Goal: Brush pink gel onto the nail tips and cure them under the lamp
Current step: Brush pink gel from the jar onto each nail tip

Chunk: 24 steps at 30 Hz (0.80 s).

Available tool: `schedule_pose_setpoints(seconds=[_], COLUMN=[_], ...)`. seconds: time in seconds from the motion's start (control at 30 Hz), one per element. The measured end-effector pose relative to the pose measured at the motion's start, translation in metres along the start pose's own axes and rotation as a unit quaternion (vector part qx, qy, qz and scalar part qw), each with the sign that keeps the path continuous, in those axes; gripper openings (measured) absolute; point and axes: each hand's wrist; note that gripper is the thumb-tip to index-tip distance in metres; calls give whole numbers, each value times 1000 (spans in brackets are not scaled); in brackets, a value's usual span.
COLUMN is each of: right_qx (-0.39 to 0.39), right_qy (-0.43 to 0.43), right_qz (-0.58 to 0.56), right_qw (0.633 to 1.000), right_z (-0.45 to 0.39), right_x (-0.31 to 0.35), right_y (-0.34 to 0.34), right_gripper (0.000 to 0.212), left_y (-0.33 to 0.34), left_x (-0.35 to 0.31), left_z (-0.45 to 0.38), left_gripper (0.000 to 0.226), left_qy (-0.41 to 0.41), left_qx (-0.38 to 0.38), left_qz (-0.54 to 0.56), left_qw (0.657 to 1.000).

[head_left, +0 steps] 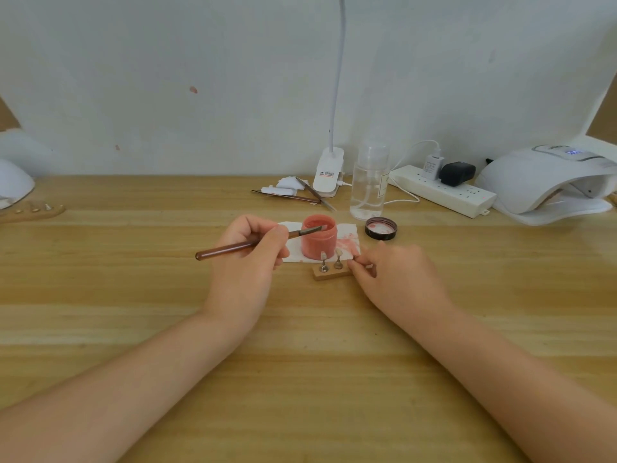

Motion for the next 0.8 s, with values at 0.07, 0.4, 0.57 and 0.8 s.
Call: schedule_pose_setpoints(seconds=[0.07,0.4,0.57,0.8], right_qx=[-7,4,-15,-37], right_qy=[-25,-94,-98,-123], right_qz=[23,19,36,130], right_qw=[999,995,994,983], right_z=[2,6,9,11], right_x=[0,-4,0,7], right_y=[-2,-6,-7,-5], right_gripper=[36,33,37,40], left_y=[0,-2,-2,-2], left_x=[0,3,4,4], left_z=[-1,-3,-3,-3], left_gripper=[8,8,7,8], left_qy=[-8,-18,-15,-15], left_qx=[-6,-18,-15,-11], left_qz=[2,3,5,1], left_qw=[1000,1000,1000,1000])
Point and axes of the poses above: each hand's wrist, its own z-axis away from the middle knuckle, its own y-axis out of the palm, x = y × z, and after that the axes turned 13 degrees about y, right-handed
